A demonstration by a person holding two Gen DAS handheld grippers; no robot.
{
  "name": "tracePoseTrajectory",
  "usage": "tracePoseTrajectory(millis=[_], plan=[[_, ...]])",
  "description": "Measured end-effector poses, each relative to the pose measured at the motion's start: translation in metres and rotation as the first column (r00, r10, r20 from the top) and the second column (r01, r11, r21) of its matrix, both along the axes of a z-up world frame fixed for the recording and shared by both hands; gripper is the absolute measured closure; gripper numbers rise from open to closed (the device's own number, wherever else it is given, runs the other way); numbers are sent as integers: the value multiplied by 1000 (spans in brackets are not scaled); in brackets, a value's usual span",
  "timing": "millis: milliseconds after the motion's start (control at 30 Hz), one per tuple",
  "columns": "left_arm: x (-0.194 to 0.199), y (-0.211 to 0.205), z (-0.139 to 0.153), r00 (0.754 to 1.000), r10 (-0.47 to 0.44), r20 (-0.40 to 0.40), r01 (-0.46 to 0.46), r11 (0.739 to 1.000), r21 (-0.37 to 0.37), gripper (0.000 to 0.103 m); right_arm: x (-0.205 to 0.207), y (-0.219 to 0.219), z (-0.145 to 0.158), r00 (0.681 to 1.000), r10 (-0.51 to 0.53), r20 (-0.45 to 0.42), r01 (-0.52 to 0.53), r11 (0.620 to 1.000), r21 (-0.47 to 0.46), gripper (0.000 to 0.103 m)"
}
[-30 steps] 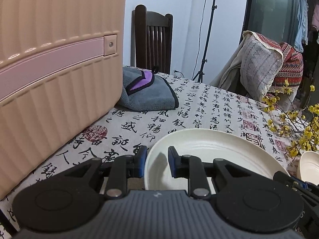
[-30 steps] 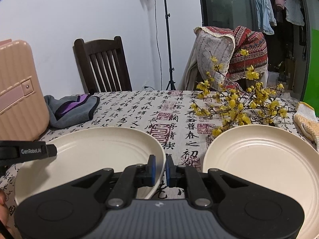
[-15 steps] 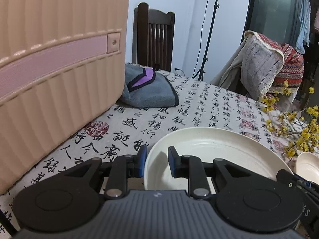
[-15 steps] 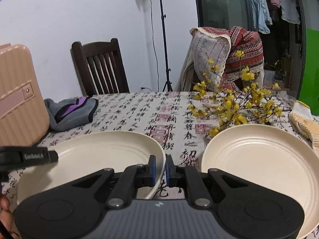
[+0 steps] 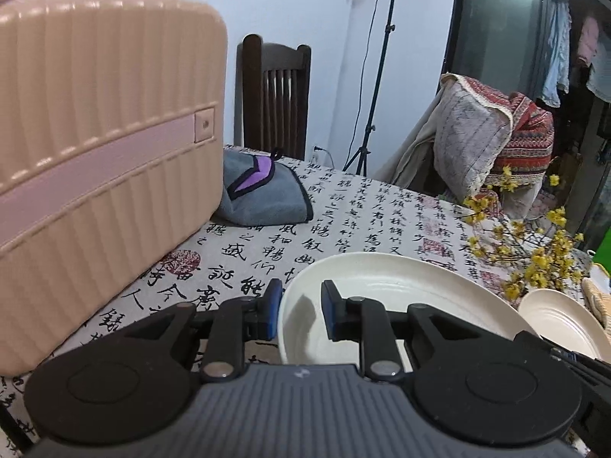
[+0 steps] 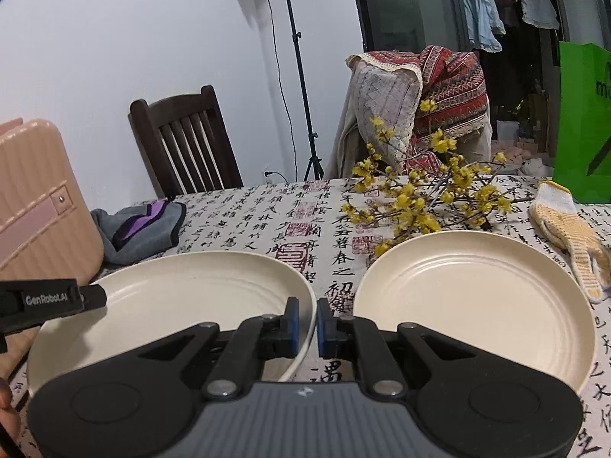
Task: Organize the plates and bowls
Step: 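Carry the held cream plate back toward the blue bowls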
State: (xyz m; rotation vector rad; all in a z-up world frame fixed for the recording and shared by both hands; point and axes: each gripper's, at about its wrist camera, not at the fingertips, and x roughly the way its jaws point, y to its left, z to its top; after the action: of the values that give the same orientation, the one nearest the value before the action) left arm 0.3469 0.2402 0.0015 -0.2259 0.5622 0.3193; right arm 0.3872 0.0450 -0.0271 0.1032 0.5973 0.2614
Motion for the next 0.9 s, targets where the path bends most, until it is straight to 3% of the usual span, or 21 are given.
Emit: tracePoseTrajectory(millis=[567,900], plan=[[-48,-8,17,1000,-4,16,5,999,-44,81,-49,-22,25,1000,1,25,-2,999,47,94],[-74,-7,16,1000,-16,18,18,997,-76,81,-78,-25,38,997,10,76,-12,1000,23,94]])
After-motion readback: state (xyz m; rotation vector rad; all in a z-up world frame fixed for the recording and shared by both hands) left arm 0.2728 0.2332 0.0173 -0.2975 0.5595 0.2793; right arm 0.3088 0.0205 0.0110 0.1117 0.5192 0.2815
